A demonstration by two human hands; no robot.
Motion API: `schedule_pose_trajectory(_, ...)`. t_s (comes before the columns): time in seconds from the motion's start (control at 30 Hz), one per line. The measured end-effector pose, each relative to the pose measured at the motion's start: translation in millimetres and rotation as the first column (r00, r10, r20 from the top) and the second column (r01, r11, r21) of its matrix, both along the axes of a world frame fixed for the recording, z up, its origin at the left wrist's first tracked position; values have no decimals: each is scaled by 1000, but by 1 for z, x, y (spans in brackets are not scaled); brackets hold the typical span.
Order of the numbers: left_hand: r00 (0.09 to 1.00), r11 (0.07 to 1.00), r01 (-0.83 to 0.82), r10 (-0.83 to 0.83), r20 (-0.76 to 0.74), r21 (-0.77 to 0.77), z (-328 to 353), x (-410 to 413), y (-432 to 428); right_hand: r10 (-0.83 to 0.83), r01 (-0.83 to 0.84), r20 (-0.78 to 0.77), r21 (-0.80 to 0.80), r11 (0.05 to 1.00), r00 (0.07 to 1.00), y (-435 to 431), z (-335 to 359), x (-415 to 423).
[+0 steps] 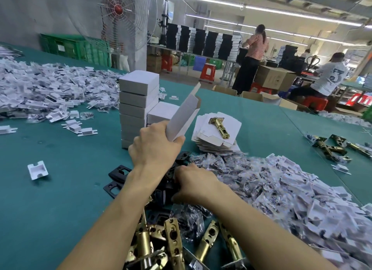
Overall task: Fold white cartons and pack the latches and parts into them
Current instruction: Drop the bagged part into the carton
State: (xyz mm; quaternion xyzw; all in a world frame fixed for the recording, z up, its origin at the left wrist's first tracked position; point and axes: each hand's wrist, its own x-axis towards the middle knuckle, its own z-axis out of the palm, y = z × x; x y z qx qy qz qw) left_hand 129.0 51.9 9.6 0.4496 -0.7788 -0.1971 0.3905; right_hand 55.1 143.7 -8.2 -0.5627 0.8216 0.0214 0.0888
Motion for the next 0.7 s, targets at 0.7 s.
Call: schedule_pose_trajectory(0.7,977,977,155,-129,-172,145,-14,-3,-10,-3,175,332,-490,854,943,22,26,-55)
